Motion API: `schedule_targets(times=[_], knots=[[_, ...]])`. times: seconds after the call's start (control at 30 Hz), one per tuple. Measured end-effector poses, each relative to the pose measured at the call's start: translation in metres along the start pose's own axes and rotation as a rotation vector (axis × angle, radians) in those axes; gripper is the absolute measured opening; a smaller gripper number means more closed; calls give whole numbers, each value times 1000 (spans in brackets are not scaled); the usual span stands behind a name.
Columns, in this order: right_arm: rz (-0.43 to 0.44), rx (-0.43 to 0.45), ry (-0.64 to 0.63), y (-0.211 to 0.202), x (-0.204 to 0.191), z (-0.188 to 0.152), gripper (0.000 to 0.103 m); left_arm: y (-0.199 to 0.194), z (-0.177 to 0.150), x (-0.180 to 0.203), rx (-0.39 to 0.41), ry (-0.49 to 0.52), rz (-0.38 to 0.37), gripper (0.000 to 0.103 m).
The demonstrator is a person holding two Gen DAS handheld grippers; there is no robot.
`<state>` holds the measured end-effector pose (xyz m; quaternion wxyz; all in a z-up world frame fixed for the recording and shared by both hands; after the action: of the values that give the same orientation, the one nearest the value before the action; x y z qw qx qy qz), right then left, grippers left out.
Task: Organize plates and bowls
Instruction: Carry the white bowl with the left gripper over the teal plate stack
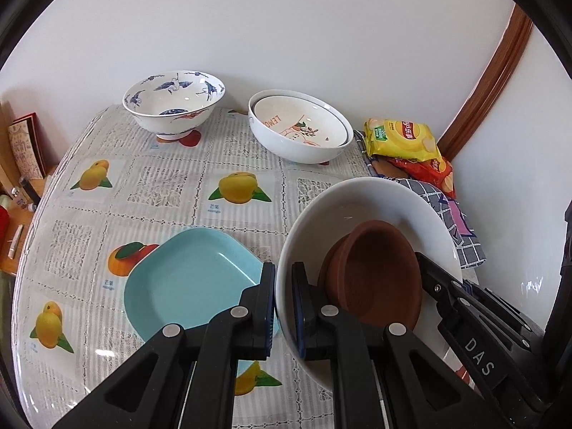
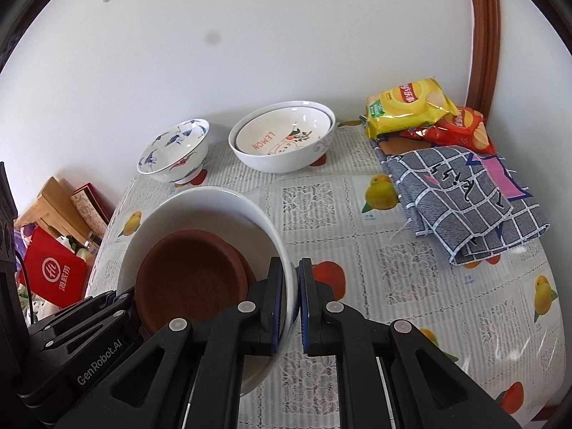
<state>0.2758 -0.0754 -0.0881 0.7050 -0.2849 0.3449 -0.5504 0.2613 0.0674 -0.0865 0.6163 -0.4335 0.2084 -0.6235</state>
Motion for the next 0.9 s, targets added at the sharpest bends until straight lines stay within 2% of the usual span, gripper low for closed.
schedule_targets(times=[0.9], knots=[[38,-25,-50,28,-58,2,9,-1,9,-60,1,-67,31,10]])
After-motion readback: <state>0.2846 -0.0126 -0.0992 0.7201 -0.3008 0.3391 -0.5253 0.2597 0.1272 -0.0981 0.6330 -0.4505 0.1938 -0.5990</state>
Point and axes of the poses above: each gripper's, at about its wrist camera, not at the fingertips, and y roughly the way its jaws point, x to its right, z to its top, the point moved 4 cm from there along y, roughly the way its jaws point, and after that the axes turned 3 degrees about -y, right-handed, at the moved point
